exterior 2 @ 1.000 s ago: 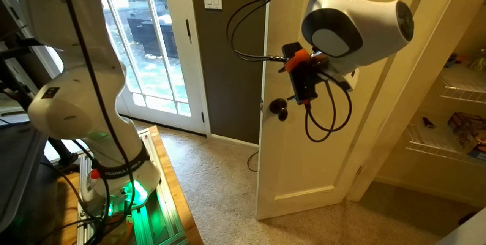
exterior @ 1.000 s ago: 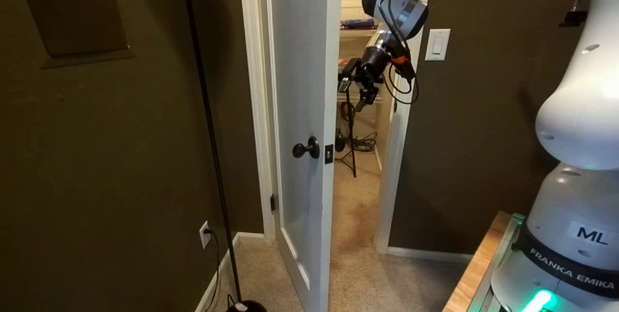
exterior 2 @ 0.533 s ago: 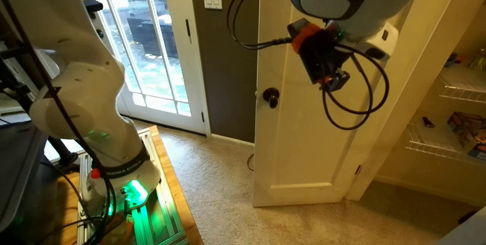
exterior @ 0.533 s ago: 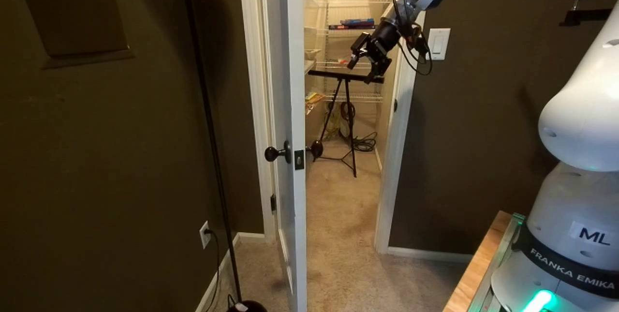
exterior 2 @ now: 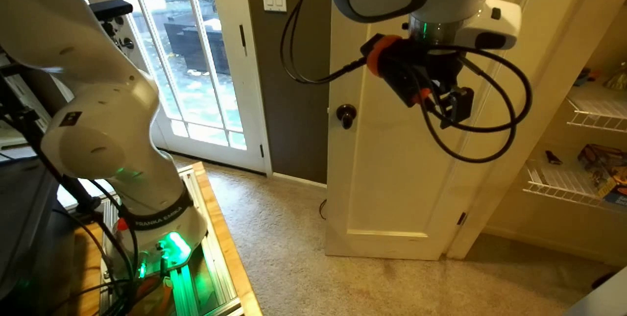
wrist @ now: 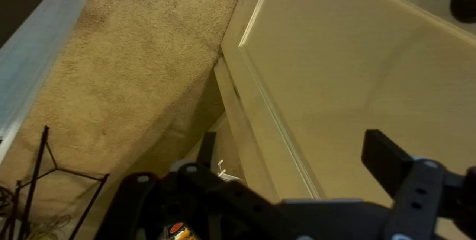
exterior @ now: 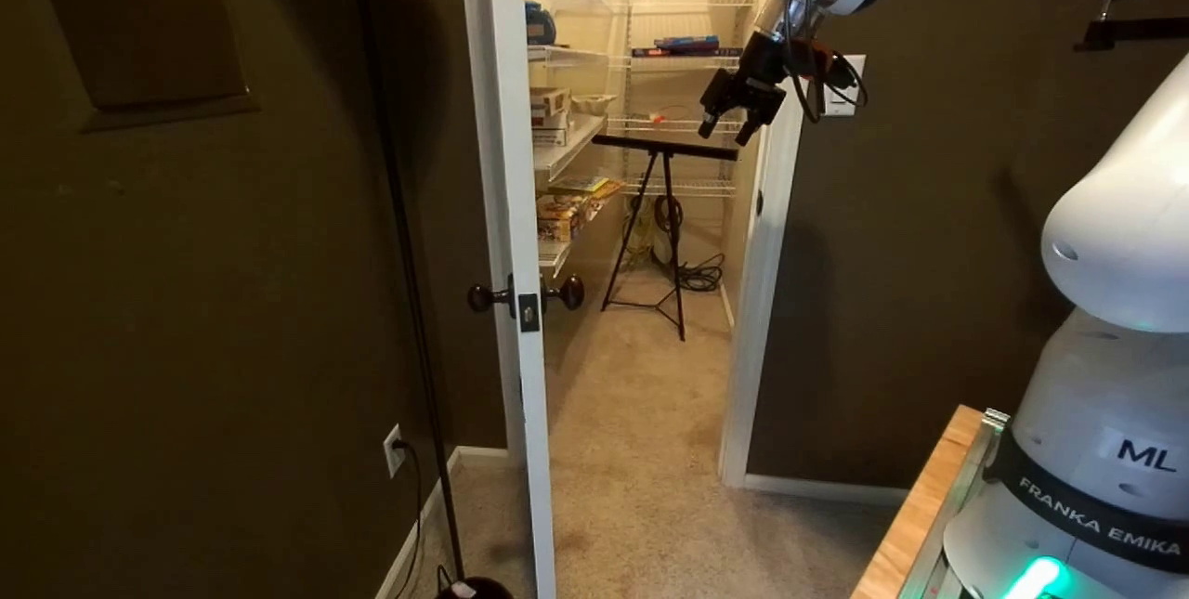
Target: Open the door
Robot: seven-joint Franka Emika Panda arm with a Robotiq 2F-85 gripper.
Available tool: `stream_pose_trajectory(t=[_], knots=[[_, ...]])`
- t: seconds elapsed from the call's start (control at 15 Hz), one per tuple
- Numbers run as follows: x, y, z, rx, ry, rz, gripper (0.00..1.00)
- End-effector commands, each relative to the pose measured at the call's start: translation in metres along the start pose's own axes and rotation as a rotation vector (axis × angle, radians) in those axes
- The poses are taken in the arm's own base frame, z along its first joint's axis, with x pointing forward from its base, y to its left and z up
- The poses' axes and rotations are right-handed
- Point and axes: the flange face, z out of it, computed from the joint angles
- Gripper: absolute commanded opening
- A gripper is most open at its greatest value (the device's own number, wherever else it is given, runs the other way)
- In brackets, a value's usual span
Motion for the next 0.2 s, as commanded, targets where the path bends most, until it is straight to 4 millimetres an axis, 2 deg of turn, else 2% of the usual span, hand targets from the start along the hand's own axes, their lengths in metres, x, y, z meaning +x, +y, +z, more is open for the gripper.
stream_pose_trajectory(t=[0.0,0.13], knots=[[-0.0022,-0.0022,0.0005,-0.004,0.000,-0.004,1.00],[-0.0042,-0.0032,-0.0006,-0.005,0.003,-0.005,1.00]])
